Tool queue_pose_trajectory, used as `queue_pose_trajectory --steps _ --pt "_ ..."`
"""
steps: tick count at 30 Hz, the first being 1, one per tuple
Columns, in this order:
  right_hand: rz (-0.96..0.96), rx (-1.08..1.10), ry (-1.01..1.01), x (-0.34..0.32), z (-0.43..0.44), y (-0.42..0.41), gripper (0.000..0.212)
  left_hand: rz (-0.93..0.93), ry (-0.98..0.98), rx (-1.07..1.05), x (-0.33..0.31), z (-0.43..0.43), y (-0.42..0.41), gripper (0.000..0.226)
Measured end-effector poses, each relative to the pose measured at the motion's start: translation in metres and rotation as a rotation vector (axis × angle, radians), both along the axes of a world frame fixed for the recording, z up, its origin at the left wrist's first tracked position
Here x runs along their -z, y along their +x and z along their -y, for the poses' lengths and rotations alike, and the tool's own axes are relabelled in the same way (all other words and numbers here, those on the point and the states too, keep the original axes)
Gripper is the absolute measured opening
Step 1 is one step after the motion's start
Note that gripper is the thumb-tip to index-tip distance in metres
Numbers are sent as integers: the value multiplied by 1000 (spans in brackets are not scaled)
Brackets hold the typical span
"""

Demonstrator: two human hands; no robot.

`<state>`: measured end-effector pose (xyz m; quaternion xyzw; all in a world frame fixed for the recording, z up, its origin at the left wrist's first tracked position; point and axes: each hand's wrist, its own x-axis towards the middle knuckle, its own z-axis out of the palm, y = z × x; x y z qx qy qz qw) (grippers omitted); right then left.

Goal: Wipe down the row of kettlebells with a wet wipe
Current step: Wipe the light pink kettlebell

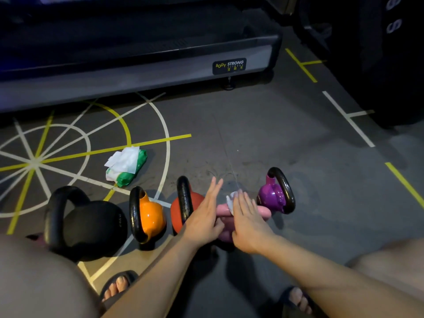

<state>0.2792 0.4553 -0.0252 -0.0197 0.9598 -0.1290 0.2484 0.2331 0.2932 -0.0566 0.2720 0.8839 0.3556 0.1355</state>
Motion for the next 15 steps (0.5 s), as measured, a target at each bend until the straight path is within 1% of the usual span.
queue_pose_trajectory --steps 3,5,7,9,10,11,12,13,15 --pt "32 148 -134 -1 8 -2 98 -223 40 60 4 0 11 94" --pt "17 267 -328 -4 15 4 94 -223 80 36 5 -6 20 78" --pt "18 465 -556 -15 10 1 90 -216 119 -31 7 -13 28 66" --pt "47 736 -766 -24 -10 -14 88 -342 68 -25 15 -16 29 56" --pt "45 815 -805 -30 -23 -20 80 -422 28 5 20 -17 29 51" --pt "36 817 -762 -33 -34 -25 69 -489 -10 20 27 -17 27 47" --pt "17 751 -631 -35 -44 -27 56 -534 -51 10 31 -16 24 42" --pt "18 630 -455 -33 -51 -27 47 -563 -78 -37 32 -16 22 37" --pt "140 391 -178 -30 -55 -23 41 -554 -124 -195 29 -22 22 28"
